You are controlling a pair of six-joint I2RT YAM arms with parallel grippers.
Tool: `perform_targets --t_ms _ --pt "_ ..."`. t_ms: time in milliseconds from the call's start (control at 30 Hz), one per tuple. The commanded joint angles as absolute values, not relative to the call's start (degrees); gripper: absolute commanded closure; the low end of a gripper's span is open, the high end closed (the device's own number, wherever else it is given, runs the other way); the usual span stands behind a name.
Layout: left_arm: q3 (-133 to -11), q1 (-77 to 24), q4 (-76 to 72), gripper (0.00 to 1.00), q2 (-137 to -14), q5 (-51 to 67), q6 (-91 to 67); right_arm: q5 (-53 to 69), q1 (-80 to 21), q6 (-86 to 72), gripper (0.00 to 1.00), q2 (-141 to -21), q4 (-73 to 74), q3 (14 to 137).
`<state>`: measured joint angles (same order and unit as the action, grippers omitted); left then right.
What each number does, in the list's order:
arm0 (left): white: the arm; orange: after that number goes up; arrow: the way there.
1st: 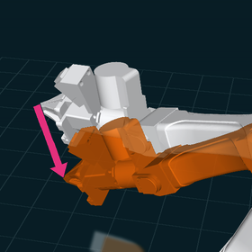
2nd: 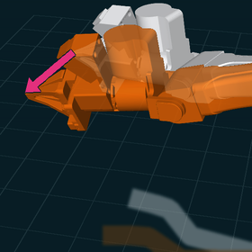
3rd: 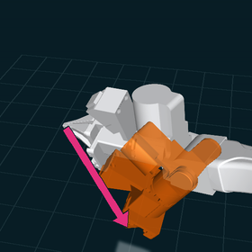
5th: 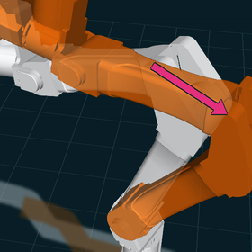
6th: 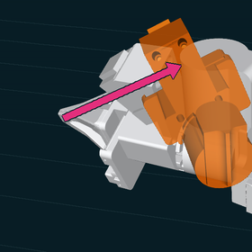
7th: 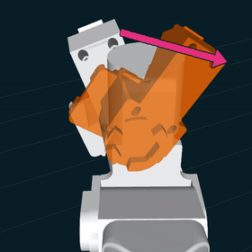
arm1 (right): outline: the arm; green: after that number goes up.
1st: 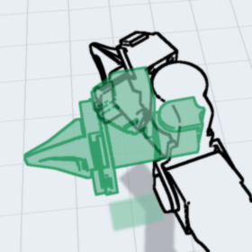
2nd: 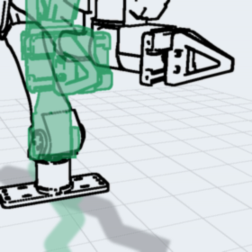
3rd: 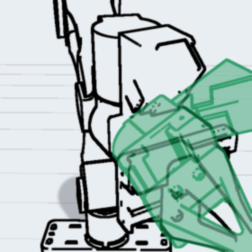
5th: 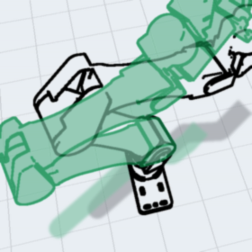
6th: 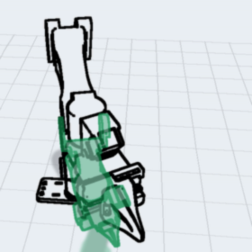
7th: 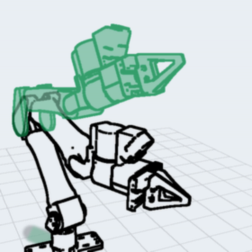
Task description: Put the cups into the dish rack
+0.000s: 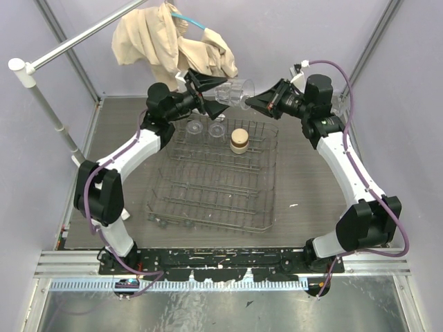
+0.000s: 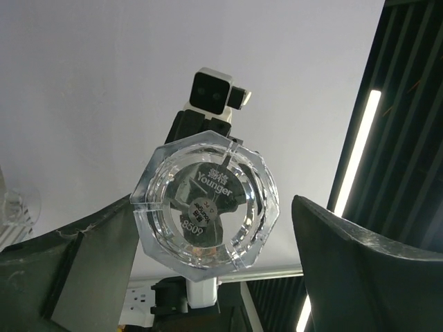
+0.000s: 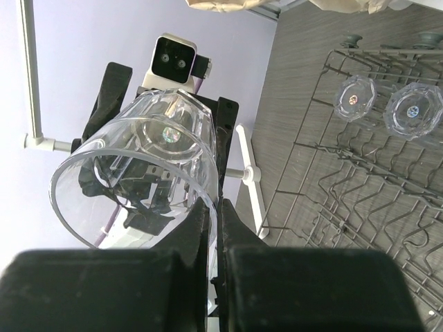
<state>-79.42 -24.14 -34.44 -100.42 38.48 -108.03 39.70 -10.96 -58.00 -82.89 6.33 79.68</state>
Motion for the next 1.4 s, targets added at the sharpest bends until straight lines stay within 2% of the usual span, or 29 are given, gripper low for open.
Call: perform_targets --t_ms 0,100,233,300,333,400,500,533,700,833,933,1067,1367 --pt "-80.68 -24.43 -34.72 0.11 -101.03 39.01 -106.9 40.43 -11.66 -58.05 1.0 -82.53 1.35 80.51" --pt "-80.05 -24.43 -35.1 0.35 -101.05 38.9 -107.0 40.45 -11.64 -58.02 1.0 -82.32 1.37 80.07" --pt "-79.5 -24.48 -35.41 0.58 -101.15 38.67 -107.04 40.58 -11.62 -57.72 1.0 -82.01 1.51 79.57" --pt "-79.62 -24.29 -35.54 0.77 -101.31 38.89 -106.76 40.61 -11.67 -57.34 0.99 -81.93 2.04 79.43" --pt "-79.61 -24.14 -35.49 0.86 -101.3 39.06 -106.45 40.46 -11.67 -57.07 0.95 -81.85 2.34 79.37" --pt "-79.55 -23.52 -34.52 0.99 -101.0 39.6 -105.13 40.2 -11.62 -56.27 0.77 -81.68 3.07 79.35" --pt "-78.32 -21.72 -31.29 1.0 -99.26 40.38 -101.02 39.77 -11.47 -54.67 0.6 -81.29 4.56 79.09" --pt "-77.29 -19.77 -25.29 1.0 -96.78 41.34 -96.13 39.1 -10.77 -52.97 0.54 -80.62 6.49 78.25" --pt "-75.93 -16.01 -3.2 1.0 -90.1 39.09 -77.86 37.35 -7.52 -46.45 0.44 -78.72 13.13 75.87" --pt "-80.54 -15.92 24.35 1.0 -85.46 25.05 -54.1 33.82 -6.9 -38.66 0.29 -77.76 20.86 76.78" --pt "-79.62 -16.02 32.46 1.0 -82.81 15.78 -46.82 31.61 -6.9 -35.36 0.21 -76.84 24.08 77.14" --pt "-76.71 -16.33 37.32 1.0 -80.49 7.86 -41.79 29.91 -6.91 -32.47 0.16 -75.96 26.8 77.4" --pt "-70.75 -20.75 39.37 1.0 -79.87 -5.77 -35.42 30.5 -6.86 -32.17 0.15 -74.65 26.62 75.77"
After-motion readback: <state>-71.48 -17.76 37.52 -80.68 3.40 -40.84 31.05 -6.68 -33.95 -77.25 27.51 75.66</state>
